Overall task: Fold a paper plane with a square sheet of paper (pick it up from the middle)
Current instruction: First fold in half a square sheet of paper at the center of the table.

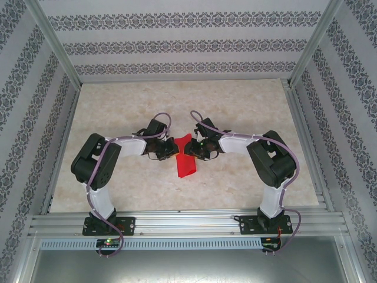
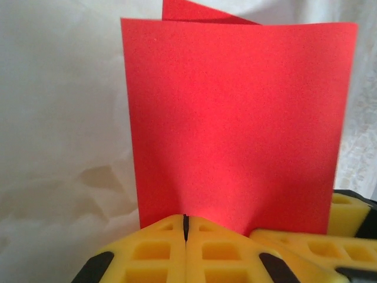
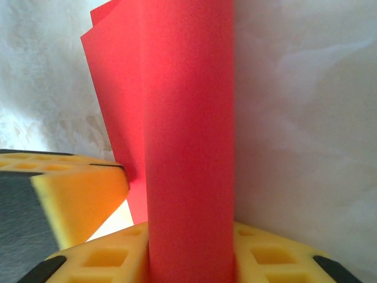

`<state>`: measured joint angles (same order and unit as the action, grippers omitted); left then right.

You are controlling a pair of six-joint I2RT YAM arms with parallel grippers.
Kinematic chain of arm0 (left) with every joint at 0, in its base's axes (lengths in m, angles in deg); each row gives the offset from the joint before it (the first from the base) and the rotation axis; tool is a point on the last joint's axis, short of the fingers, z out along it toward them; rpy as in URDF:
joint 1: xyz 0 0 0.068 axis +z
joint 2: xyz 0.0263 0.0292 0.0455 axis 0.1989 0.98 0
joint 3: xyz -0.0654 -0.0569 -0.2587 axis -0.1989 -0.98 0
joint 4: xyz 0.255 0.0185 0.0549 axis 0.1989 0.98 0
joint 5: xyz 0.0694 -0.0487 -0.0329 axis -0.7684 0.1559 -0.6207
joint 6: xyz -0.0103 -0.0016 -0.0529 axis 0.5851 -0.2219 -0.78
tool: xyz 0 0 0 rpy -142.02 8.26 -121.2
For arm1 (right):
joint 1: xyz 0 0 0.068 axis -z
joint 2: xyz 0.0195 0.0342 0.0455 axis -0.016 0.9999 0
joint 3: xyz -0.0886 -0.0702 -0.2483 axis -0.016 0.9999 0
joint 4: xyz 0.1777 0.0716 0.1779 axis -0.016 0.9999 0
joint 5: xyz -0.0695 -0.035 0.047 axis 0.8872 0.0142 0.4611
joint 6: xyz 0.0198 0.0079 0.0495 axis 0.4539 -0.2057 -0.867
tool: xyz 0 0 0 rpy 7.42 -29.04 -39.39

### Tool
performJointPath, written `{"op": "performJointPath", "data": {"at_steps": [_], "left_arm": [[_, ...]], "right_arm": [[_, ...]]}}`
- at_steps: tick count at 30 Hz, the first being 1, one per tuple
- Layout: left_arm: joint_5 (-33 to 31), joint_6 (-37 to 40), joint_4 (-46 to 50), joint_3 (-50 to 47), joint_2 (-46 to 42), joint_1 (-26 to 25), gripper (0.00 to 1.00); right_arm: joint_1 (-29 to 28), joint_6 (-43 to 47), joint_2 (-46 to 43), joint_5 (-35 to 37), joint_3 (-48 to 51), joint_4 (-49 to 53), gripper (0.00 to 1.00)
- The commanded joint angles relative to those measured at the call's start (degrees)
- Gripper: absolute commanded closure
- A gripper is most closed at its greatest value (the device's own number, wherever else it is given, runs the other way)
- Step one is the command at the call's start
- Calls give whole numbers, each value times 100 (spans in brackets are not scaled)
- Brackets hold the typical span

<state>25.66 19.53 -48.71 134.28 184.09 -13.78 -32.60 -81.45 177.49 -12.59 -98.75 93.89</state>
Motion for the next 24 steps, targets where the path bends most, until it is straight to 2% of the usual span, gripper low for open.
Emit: {"op": "performJointPath", "data": {"at_steps": [1,5,8,11,16,24], "left_arm": [[-112,68,347,303,174,-118,96],[-333,295,829,447,293,-173,99],[-440,442,1068,517,368,-211,100],[-420,516,1095,545,406,-225,100],[-351,666,1188,722,444,-252,100],[-314,895,1396,986,472,-265,100]], "right_arm": [[-50,57,-39,22,-89,185,65],[-40,299,-210,-96,-231,648,53],[-31,511,-417,168,-353,1175,44],[-16,761,-470,525,-535,1670,39],[21,1099,-211,474,-836,1930,38],[73,1354,323,450,-1232,2108,45]]}}
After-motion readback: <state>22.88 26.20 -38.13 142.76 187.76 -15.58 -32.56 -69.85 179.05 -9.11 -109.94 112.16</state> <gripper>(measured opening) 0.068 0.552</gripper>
